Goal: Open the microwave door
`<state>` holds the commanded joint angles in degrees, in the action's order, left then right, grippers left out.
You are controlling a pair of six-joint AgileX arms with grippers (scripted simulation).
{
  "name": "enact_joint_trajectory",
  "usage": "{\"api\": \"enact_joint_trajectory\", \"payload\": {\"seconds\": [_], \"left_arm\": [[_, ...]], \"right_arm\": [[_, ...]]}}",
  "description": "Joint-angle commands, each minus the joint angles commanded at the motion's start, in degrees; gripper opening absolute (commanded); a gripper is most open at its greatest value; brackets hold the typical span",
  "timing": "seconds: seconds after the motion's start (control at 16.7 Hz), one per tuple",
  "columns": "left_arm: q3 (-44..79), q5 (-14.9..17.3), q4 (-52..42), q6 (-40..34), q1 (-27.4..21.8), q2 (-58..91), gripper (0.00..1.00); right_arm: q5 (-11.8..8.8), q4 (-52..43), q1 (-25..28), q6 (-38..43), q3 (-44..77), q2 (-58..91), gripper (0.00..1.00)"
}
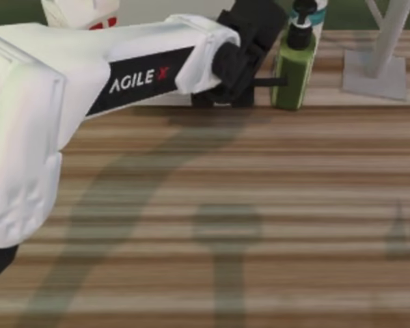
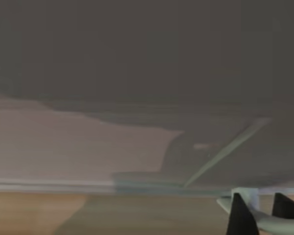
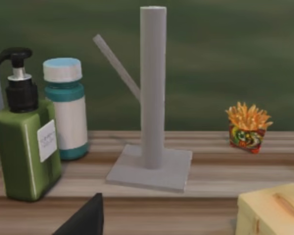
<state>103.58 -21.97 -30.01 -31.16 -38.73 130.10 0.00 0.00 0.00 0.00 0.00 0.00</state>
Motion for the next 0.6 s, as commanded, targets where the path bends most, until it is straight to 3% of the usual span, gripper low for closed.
{"api": "enact_joint_trajectory", "payload": {"seconds": [0.6], "left_arm": [[-4.0,-1.3,2.4,-1.3,0.1,-2.7,0.00]], "right_arm": [[0.0,0.0,0.0,0.0,0.0,0.0,1.00]]}}
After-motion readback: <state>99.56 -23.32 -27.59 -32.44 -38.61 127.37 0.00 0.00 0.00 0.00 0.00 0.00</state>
